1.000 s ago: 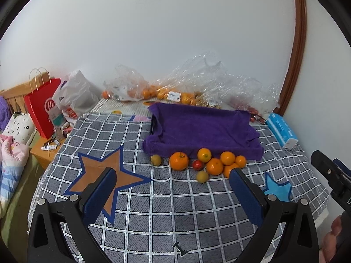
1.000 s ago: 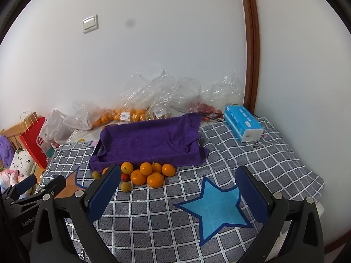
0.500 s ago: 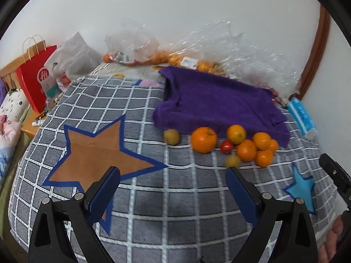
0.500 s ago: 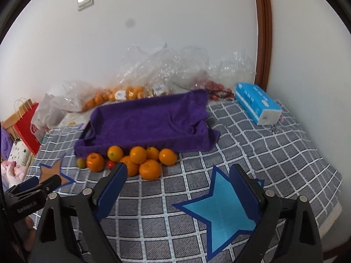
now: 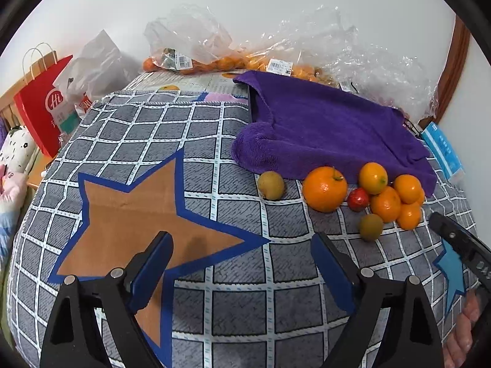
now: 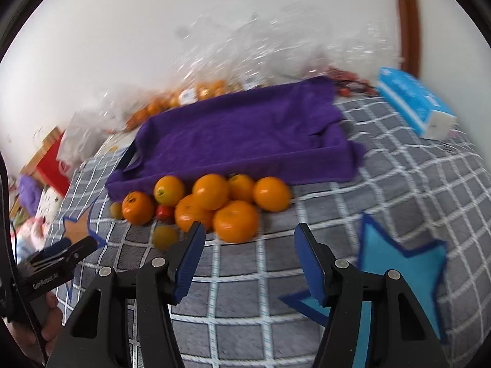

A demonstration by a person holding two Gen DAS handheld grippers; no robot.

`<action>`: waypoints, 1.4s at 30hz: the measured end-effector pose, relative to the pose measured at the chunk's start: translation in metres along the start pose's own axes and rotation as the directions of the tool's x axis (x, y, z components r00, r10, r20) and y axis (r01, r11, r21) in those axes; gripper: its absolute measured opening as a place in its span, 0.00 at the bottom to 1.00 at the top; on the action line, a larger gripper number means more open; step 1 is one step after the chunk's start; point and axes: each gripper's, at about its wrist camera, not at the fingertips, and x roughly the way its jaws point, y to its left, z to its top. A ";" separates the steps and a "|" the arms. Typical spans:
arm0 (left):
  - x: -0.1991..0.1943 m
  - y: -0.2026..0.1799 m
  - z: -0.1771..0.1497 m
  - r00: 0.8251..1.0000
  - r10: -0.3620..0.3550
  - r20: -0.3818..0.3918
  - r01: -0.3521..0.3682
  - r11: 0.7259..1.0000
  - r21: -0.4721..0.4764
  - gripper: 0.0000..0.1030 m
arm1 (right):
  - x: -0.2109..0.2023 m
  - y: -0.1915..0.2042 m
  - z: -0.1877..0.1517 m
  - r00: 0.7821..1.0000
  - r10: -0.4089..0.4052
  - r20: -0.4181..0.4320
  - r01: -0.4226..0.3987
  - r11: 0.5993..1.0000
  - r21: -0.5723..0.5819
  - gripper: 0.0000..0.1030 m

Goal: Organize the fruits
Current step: 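Close left tool on small yellow fruit while right tool grasps a mandarin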

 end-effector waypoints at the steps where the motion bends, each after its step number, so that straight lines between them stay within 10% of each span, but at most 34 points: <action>1: 0.002 0.000 0.001 1.000 0.000 -0.004 0.000 1.000 0.003 0.88 | 0.004 0.003 0.000 1.000 -0.007 -0.005 0.007 1.000 -0.012 0.55; 25: 0.050 -0.021 0.025 0.996 -0.088 0.018 0.086 0.993 0.084 0.44 | 0.047 0.006 -0.002 0.999 0.006 -0.047 -0.010 0.997 -0.081 0.45; 28: 0.049 -0.017 0.025 0.990 -0.137 0.020 0.136 0.989 0.052 0.23 | 0.046 0.002 -0.001 0.998 0.031 -0.045 -0.034 0.997 -0.068 0.40; 42: 0.039 -0.002 0.020 0.979 -0.178 0.100 0.183 0.982 -0.049 0.23 | 0.036 0.006 -0.010 0.999 0.022 -0.034 -0.025 0.994 -0.102 0.39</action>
